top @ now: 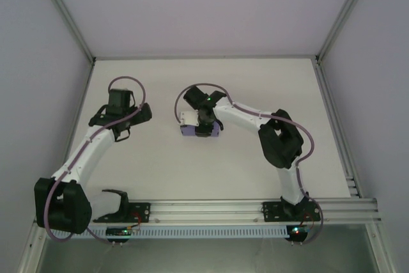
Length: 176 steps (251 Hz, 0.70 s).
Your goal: Assemble paper box
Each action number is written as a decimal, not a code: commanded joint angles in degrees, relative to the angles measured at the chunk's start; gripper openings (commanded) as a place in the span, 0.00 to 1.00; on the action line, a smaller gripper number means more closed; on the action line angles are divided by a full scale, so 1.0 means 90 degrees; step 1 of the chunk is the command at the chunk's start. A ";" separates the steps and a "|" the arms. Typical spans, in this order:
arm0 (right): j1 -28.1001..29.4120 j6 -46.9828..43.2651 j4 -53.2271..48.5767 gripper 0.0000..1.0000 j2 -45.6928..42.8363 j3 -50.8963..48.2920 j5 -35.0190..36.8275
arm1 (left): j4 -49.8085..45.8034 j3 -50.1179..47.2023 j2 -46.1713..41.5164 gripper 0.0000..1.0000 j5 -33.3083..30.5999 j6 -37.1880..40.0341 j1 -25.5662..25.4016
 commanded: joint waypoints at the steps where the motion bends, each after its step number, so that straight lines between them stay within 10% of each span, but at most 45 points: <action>1: 0.0064 0.0145 0.0440 0.35 -0.0281 -0.0240 0.0814 | -0.0108 -0.0060 -0.0163 1.00 0.0006 -0.0067 0.0046; 108: 0.0133 -0.0306 0.1545 0.51 -0.0630 -0.1458 0.2412 | -0.0075 -0.0186 -0.0322 1.00 -0.0031 -0.0117 0.0052; 176: 0.0246 -0.0284 0.1715 0.91 -0.1545 -0.2624 0.2056 | -0.0017 -0.0223 -0.0426 1.00 -0.0078 -0.0086 0.0044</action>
